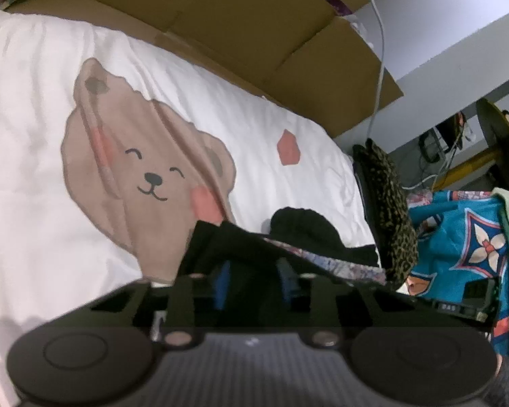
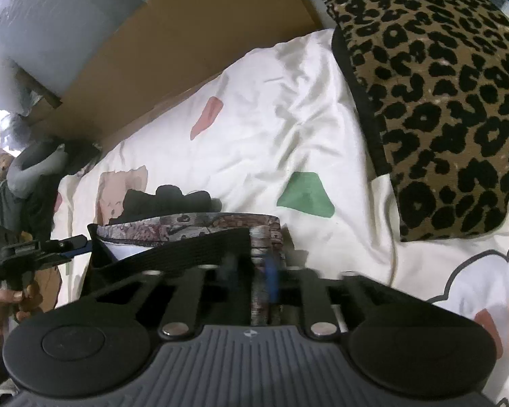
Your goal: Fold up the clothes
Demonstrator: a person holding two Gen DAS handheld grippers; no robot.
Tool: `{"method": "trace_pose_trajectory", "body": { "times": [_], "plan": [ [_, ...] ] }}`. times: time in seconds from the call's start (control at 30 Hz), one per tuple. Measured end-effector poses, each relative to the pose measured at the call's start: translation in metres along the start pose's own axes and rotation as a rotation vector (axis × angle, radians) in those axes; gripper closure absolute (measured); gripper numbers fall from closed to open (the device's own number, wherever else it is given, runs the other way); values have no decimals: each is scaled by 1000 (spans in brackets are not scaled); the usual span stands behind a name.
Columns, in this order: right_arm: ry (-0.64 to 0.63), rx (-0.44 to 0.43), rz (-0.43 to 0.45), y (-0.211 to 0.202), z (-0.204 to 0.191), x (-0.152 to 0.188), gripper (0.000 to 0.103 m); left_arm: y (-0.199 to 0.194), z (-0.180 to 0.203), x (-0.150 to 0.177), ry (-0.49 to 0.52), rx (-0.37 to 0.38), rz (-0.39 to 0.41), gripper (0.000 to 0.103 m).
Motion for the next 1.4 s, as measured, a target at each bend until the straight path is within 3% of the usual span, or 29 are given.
{"method": "trace_pose_trajectory", "body": {
  "times": [0.07,0.23,0.3,0.37,0.43,0.57,0.7,0.77,0.83,0.9,0.93,0.97,1.0,1.03,1.23,1.4],
  "plan": [
    [-30,3,15,-5,-3,-1,99,-1,-1,-1,4,-7,3,94],
    [-58,0,48,-19,-9,-2,100,-2,-3,-3,14,-24,11,99],
    [-49,12,58,-22,-6,-3,100,-3,-4,-4,13,-33,14,92],
    [-27,26,55,-22,1,-3,100,0,-7,-5,-1,-40,13,69],
    [-11,37,52,-20,6,-2,100,2,-5,-6,13,-34,19,60],
    [11,18,36,-13,6,-2,99,11,-9,-8,11,-46,5,58],
    [49,0,15,-5,8,-3,92,20,-17,-9,-4,-55,-8,58],
    [70,6,7,-1,11,-3,67,22,-18,-10,-7,-61,-11,56],
    [74,4,13,1,12,-2,67,23,-19,-10,-10,-54,-8,56],
    [69,-11,13,3,11,-2,68,23,-18,-10,1,-51,-7,58],
    [67,-19,13,4,10,-2,77,23,-17,-10,11,-53,-8,68],
    [48,-12,13,3,7,-2,93,22,-16,-9,24,-66,-8,88],
    [28,-6,14,3,4,-2,96,22,-17,-9,45,-107,-7,97],
    [14,2,19,0,2,-2,97,20,-17,-9,59,-133,-2,98],
    [4,-8,87,-24,-5,-8,99,-5,-16,-12,44,-77,93,101],
    [15,-19,111,-36,-6,-12,99,-21,-21,-13,8,-48,123,101]
  ]
}}
Point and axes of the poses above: each gripper's, at about its wrist camera, not at the fingertips, and y roughly the way its jaws point, z to its right, x to its underside, the point moved 10 cm from there along y, roughly the way its jaws point, and after that the axes turned 14 degrees about -z, right-handed, at the moved point
